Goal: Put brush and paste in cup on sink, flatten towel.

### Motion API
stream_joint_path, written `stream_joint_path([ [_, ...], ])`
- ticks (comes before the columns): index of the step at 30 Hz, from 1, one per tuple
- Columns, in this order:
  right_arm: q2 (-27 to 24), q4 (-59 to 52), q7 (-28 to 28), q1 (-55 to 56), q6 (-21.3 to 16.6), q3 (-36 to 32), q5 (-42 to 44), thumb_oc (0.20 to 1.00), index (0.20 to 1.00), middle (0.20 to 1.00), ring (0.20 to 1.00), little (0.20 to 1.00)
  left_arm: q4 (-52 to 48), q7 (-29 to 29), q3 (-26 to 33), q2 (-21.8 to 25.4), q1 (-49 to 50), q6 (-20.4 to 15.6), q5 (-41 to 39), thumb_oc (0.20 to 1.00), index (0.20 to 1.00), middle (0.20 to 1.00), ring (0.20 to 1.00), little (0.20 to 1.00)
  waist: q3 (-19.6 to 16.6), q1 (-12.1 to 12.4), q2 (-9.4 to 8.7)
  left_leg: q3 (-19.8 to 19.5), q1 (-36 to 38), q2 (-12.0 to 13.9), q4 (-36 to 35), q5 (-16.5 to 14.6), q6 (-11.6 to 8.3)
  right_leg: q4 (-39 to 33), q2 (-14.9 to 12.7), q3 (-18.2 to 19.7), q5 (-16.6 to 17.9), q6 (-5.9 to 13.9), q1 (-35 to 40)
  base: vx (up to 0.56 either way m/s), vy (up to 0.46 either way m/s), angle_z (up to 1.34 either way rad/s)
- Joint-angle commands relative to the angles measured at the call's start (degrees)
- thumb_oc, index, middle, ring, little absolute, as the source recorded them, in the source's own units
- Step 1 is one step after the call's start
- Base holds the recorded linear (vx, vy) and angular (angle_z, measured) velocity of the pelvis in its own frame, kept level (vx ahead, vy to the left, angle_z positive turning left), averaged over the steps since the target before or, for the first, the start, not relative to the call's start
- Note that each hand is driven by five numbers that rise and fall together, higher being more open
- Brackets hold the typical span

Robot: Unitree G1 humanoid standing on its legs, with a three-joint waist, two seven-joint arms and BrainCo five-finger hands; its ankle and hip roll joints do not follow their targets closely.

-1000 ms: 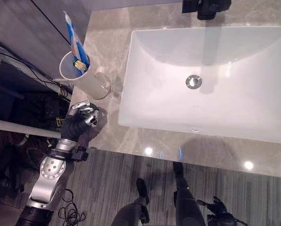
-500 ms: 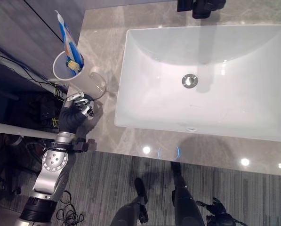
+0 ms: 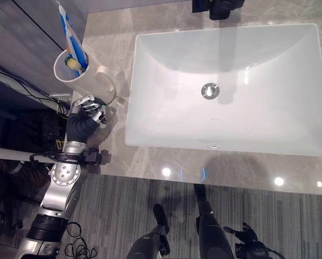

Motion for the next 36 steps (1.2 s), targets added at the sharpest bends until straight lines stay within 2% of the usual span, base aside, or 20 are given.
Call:
stream_joint_path([
  [1,0.94,0.44,-1.5,0.3,-0.35,1.9,0.99,1.0,1.0,1.0,1.0,1.0,2.5,3.21,1.31,0.62,-4.04,-3.51,1.71,0.2,0.2,0.2,0.2,0.2,-1.39,-1.8,-1.29,-0.46,0.02,-2.4,0.31,0.8,-1.9,0.01,-0.55,-0.17,-2.75,1.91,2.22,-0.01,-0.009,-0.04],
  [17,0.72,0.59,-2.09,-0.4,-0.27,3.35,1.14,1.0,1.0,1.0,1.0,1.0,14.81,7.17,-0.8,2.95,-13.67,-3.87,-1.41,0.2,0.2,0.2,0.2,0.2,-1.91,-2.9,-2.17,0.68,-1.24,-2.05,0.31,1.14,-2.08,0.01,-0.17,0.6,-1.95,1.89,0.52,0.0,0.0,-0.04],
  [21,0.87,0.86,-2.03,-0.48,-0.13,3.25,1.1,1.0,1.0,1.0,1.0,1.0,11.87,5.87,-0.42,2.94,-11.51,-3.81,-1.7,0.2,0.2,0.2,0.2,0.2,-2.27,-2.55,-2.37,0.51,-1.1,-2.06,0.31,1.06,-2.11,0.01,-0.1,0.5,-2.07,1.77,0.72,0.0,-0.006,-0.04],
  [27,0.72,1.54,-1.8,-0.95,0.34,2.92,0.79,1.0,1.0,1.0,1.0,1.0,8.01,3.47,1.75,0.36,-4.36,-3.71,-5.2,0.2,0.2,0.2,0.2,0.2,-2.75,-1.35,-2.51,0.05,-0.83,-2.04,0.31,0.97,-2.09,0.01,-0.12,0.14,-2.57,1.59,1.24,0.0,0.0,0.0],
  [36,0.68,0.65,-1.68,-1.56,0.12,3.21,0.11,1.0,1.0,1.0,1.0,1.0,9.99,5.93,5.96,1.67,-2.28,-3.71,-3.27,0.2,0.2,0.2,0.2,0.2,-2.94,-0.65,-2.68,-0.23,-1.23,-2.02,0.31,1.02,-2.14,0.01,-0.07,-0.27,-2.71,1.46,0.9,0.0,0.0,0.0],
])
